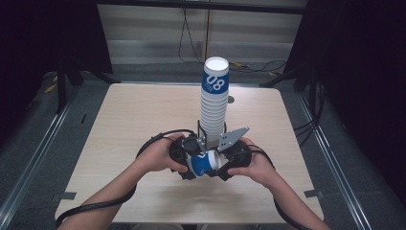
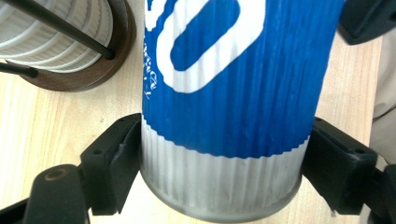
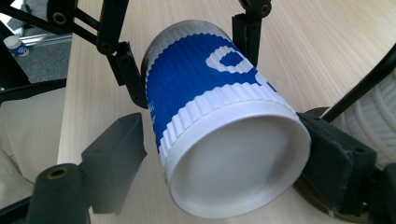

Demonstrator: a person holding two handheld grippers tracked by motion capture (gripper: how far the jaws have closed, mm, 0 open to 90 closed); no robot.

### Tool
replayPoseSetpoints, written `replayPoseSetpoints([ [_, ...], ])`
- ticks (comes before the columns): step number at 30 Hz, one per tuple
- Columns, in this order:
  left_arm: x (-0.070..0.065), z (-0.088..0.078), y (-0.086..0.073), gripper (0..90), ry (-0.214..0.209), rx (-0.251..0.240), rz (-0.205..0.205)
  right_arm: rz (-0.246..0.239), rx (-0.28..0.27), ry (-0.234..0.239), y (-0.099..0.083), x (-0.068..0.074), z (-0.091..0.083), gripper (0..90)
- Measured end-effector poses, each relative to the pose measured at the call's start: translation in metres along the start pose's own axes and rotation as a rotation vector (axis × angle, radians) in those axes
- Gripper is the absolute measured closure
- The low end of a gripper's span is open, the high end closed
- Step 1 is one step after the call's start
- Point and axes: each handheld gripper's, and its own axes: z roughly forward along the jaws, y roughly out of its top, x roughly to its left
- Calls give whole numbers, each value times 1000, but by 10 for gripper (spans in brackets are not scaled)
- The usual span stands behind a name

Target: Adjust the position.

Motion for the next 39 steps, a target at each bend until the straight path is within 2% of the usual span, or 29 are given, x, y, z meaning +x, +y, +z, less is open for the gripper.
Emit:
replayPoseSetpoints([
  [2,1,0,0,189,1,-1,13,0,-4,-5,-1,-1,0,230],
  [7,1,0,1,187,13,-6,14,6,2,-8,-4,-2,0,239],
  [8,1,1,0,186,7,-7,22,-11,-7,-9,-5,-2,-1,250],
  [10,1,1,0,184,8,-11,26,-16,-2,-4,-5,-2,-1,253],
  [15,2,3,-4,161,17,-49,28,-24,12,-13,-4,0,-4,269],
  [16,2,2,-6,160,12,-78,12,-20,9,-8,-4,1,-5,271],
  [17,2,2,-6,158,12,-78,12,-20,9,-8,-4,1,-5,271],
  [18,4,1,-9,156,6,-104,2,-14,1,-9,-5,0,-6,272],
  [27,5,-4,-18,153,-5,-161,-43,-2,-28,-10,-7,1,-10,272],
  [28,5,-4,-20,153,-7,-169,-65,5,-33,-14,-7,0,-10,272],
  [29,6,-5,-22,159,-10,-174,-70,10,-29,-17,-8,0,-11,272],
  [33,7,-6,-29,173,-22,-178,-79,32,-49,-34,-14,-4,-14,272],
  [39,9,-5,-37,172,-23,-220,-107,53,-73,-45,-20,-5,-19,273],
])
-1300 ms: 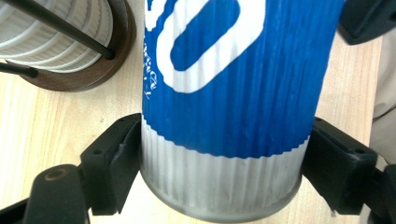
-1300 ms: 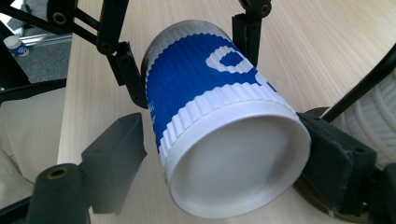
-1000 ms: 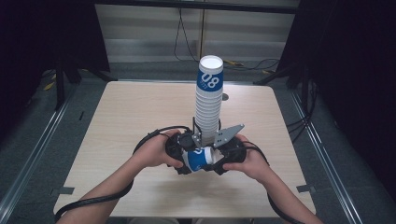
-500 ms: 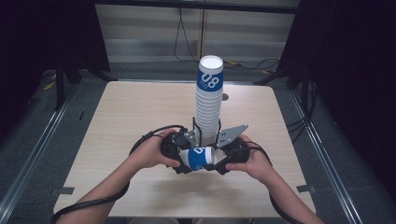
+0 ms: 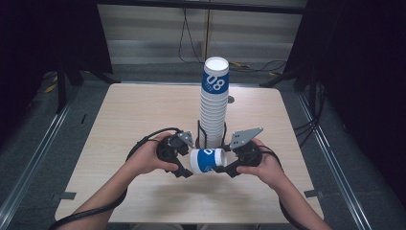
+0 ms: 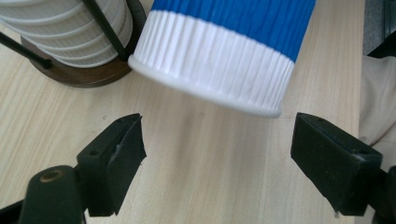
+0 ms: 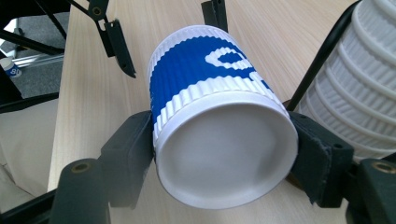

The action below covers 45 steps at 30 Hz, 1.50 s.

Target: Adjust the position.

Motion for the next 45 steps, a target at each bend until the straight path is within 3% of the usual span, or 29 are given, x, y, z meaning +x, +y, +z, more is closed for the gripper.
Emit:
replayPoseSetpoints([
  [4,1,1,-5,172,-6,-52,-30,16,-13,-7,-3,0,-2,273],
  [6,2,1,-10,172,-4,-94,-67,28,-34,-9,-6,0,-5,272],
  [20,3,5,-19,172,-27,-160,-91,65,-57,-12,-15,-1,-6,272],
  [40,1,6,-27,170,-3,-220,-104,81,-99,-17,-23,3,-1,272],
  [45,0,10,-29,163,0,-266,-134,82,-111,-25,-21,3,-2,272],
])
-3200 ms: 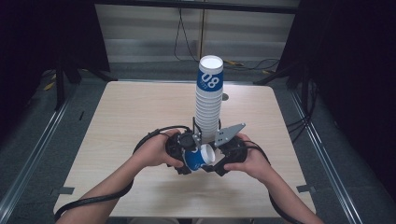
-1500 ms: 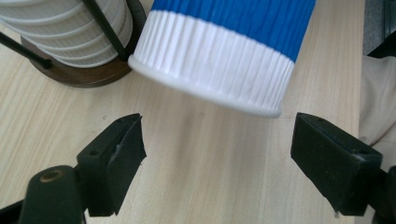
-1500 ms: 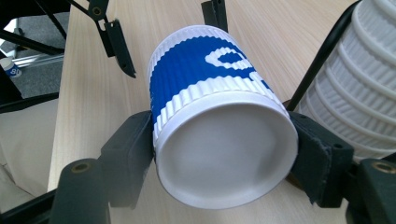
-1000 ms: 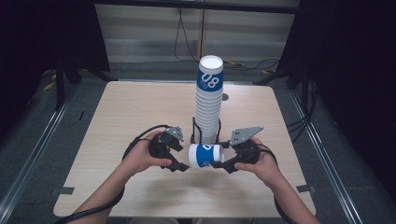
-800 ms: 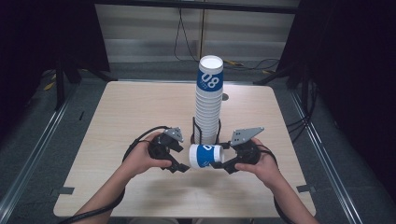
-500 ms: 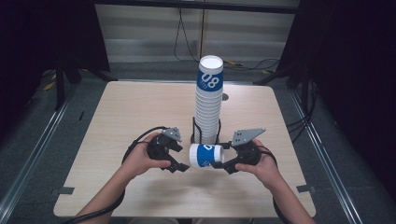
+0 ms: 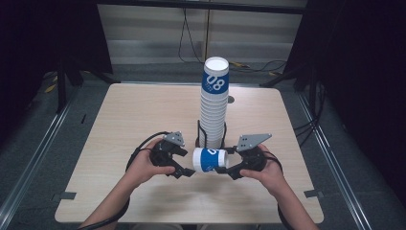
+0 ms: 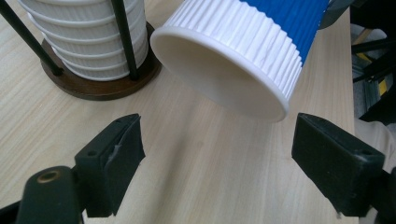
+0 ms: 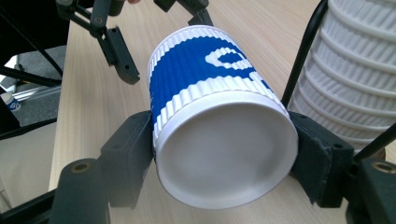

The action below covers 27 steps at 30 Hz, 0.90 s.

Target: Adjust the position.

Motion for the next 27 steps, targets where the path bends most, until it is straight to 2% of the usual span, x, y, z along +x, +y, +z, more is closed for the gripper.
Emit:
replayPoseSetpoints([
  [1,0,2,-1,163,-1,-8,-1,2,-9,3,0,0,0,272],
  [2,0,2,-1,163,-4,4,-1,1,-8,0,1,0,0,272],
  [3,-1,4,-1,163,0,-12,-11,1,-8,0,1,0,0,272],
  [5,-3,4,-2,163,9,2,-5,-1,-9,4,1,1,0,272],
  [6,-3,6,-3,163,1,-26,-8,3,-4,7,0,2,1,272],
  [13,-3,7,-3,163,3,-46,-17,1,-1,9,0,3,3,272],
  [16,-3,7,-2,159,7,-36,-11,-2,-2,15,0,3,4,272],
  [21,-3,9,-3,159,7,-50,-19,0,-1,17,-1,2,5,272],
  [24,-4,7,-2,159,13,-33,-16,7,1,16,-2,1,6,271],
  [27,-4,7,-3,157,11,-42,-16,0,1,25,-2,2,6,272],
])
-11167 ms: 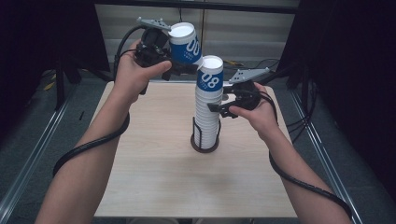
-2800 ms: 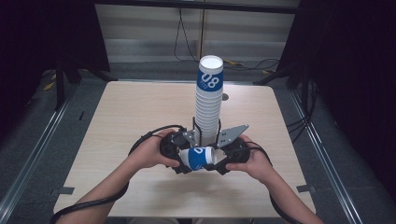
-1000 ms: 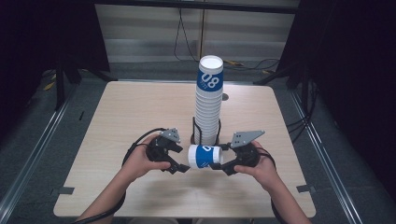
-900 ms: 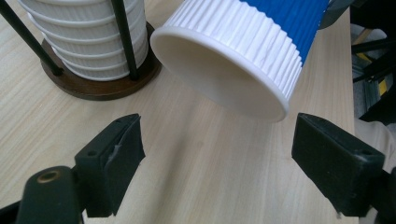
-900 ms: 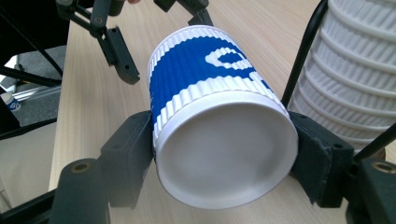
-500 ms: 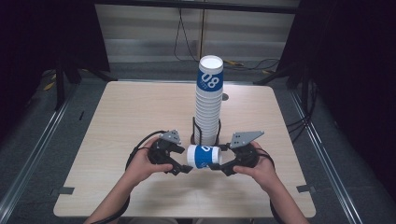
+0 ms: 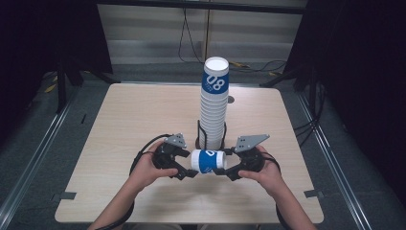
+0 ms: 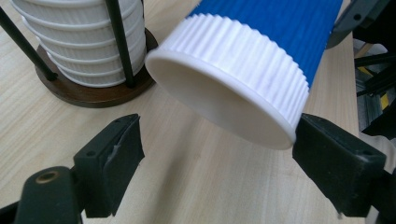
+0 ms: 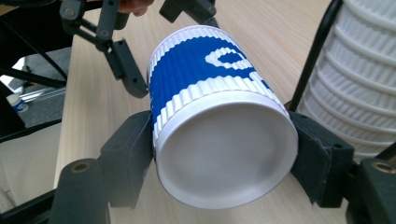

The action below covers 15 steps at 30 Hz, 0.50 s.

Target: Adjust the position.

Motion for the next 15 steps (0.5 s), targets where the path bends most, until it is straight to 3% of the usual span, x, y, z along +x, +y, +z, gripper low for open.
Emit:
replayPoseSetpoints([
  [3,1,-2,-1,159,11,20,9,10,6,-7,-1,-1,1,272],
  [7,1,-3,-1,158,13,9,3,9,0,-1,-1,-1,1,272],
  [15,1,-2,0,152,22,4,26,7,3,2,0,0,3,272],
])
